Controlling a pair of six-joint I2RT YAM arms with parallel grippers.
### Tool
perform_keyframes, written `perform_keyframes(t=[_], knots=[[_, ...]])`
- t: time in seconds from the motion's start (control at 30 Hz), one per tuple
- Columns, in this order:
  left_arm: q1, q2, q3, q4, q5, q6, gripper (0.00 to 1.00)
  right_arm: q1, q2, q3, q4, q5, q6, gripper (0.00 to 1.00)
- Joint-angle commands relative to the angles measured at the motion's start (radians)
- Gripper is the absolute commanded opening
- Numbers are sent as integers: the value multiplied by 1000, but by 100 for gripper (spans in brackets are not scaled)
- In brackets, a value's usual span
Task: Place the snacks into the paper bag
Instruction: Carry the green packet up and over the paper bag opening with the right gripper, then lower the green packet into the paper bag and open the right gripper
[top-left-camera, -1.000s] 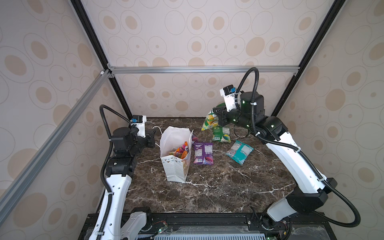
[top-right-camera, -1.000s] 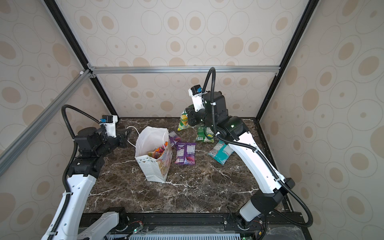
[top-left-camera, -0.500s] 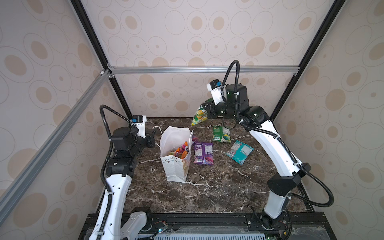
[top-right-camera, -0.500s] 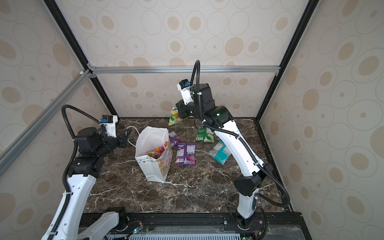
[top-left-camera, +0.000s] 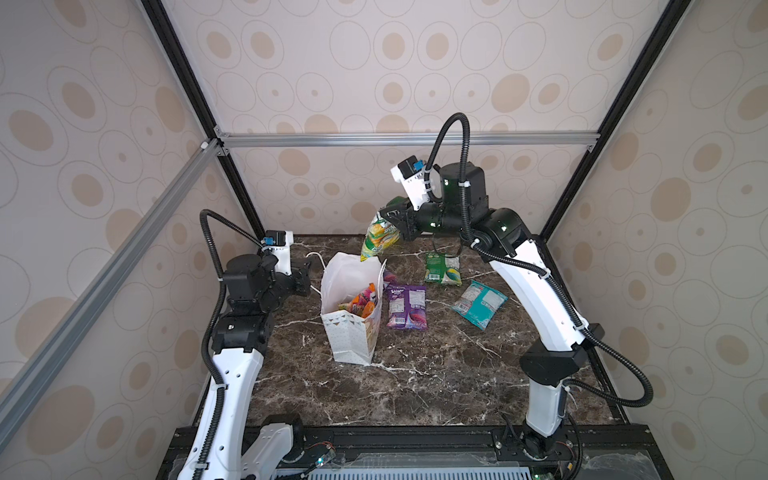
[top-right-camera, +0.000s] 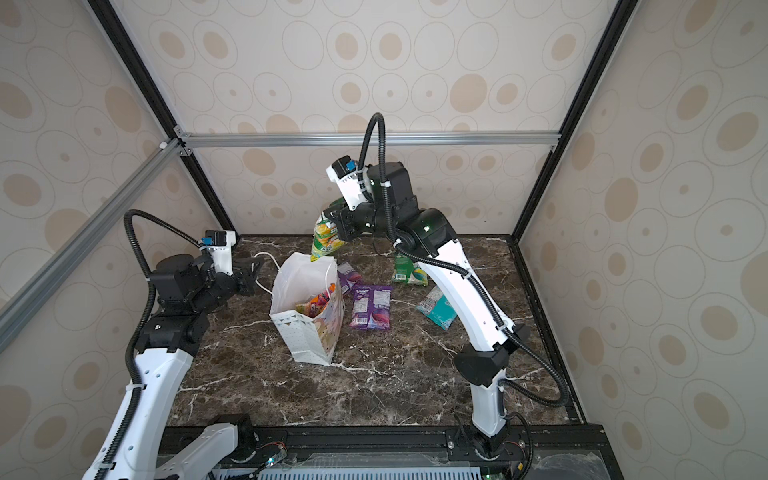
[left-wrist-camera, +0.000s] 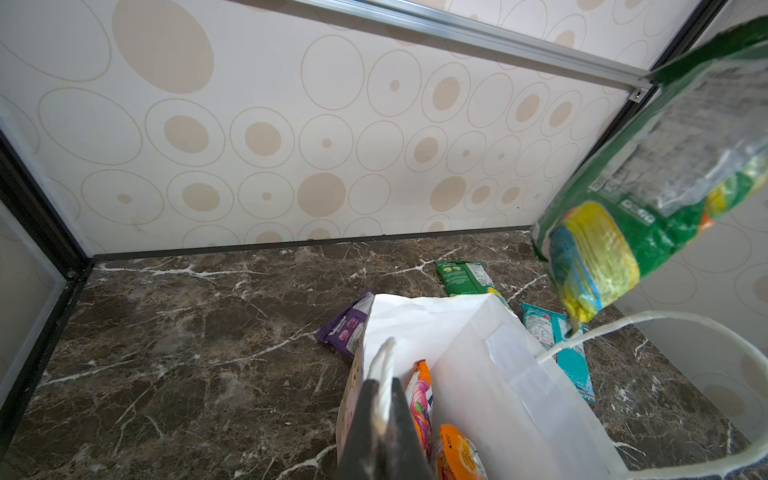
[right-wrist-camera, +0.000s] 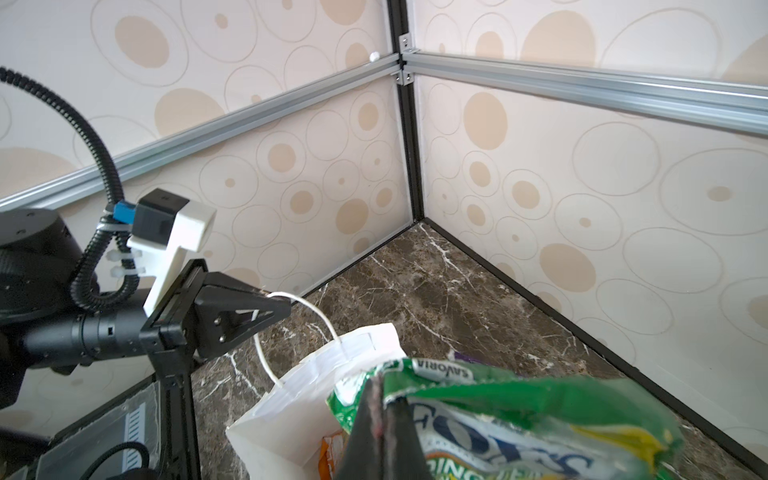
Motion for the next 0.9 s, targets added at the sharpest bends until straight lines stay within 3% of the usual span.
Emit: perform_keyframes(t=[0.0,0.3,0.87], knots=[[6,3,5,17,17,-10,0,27,7,42,17,-32,-51,0],[7,0,5,18,17,-10,0,70,72,89,-32,-247,-137,0],[7,4,5,14,18,-10,0,133,156,94,-101,-185,-257,0]])
